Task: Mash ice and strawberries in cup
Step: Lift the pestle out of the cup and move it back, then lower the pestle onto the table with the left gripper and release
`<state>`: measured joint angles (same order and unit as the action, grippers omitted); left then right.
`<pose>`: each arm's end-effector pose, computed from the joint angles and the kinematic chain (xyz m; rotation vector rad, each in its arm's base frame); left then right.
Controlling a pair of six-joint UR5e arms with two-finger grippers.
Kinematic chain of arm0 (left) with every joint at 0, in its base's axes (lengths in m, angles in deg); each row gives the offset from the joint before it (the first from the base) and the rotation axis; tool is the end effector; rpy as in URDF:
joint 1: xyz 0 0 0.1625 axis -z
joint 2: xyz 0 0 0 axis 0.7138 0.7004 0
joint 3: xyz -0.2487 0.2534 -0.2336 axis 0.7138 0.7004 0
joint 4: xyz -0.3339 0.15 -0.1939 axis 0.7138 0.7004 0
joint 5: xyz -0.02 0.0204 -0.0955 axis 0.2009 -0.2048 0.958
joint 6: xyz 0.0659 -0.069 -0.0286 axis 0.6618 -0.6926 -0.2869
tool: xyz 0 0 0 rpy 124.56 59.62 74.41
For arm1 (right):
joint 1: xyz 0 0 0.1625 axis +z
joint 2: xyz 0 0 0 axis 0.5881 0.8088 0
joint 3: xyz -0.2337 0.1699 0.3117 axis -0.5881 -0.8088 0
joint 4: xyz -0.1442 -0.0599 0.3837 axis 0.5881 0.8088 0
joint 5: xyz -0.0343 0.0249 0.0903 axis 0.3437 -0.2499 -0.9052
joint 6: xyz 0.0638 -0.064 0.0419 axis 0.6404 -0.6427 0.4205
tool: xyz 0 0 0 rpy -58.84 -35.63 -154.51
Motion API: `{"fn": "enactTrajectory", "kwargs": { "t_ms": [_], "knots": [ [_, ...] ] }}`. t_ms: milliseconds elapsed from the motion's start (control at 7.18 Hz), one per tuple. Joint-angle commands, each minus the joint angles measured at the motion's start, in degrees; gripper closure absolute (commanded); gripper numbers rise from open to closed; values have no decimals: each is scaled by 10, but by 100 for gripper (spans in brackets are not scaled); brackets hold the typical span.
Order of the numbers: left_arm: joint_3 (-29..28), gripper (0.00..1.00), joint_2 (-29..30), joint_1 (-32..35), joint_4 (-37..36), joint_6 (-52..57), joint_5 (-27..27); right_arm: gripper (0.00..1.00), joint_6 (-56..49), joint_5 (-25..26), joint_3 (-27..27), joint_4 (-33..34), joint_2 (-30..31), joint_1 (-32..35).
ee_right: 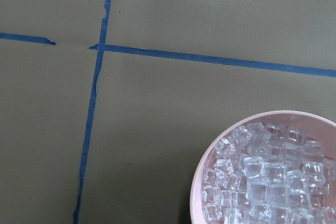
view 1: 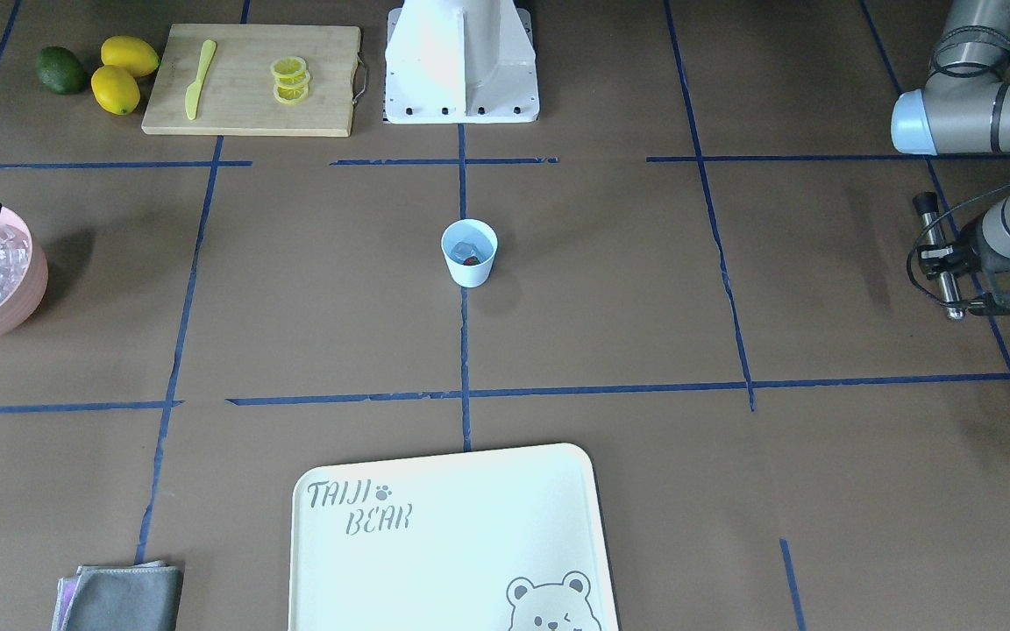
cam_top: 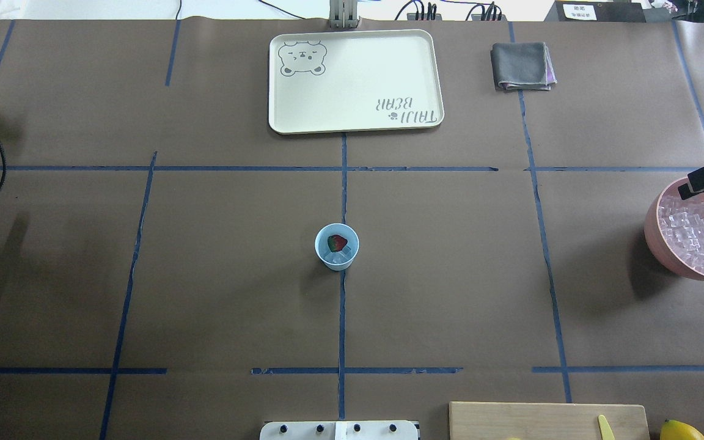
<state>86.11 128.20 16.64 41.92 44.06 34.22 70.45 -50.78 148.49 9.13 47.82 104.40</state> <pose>0.1783 -0.5059 0.6319 -0.1917 0.5548 0.1481 -0.1035 -0.4399 0.4556 0.1070 -0.8458 -0.0904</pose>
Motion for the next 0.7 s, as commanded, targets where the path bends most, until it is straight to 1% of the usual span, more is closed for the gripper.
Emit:
{"fn": "enactTrajectory", "kwargs": {
  "t_ms": [0,278,557],
  "knots": [
    [-33,100,3,0,1,-3,27,1,1,0,2,0,0,0],
    [-52,100,17,0,2,-18,27,1,1,0,3,-1,0,0],
    [-56,100,19,-1,4,-12,26,1,1,0,4,0,0,0]
  ]
}}
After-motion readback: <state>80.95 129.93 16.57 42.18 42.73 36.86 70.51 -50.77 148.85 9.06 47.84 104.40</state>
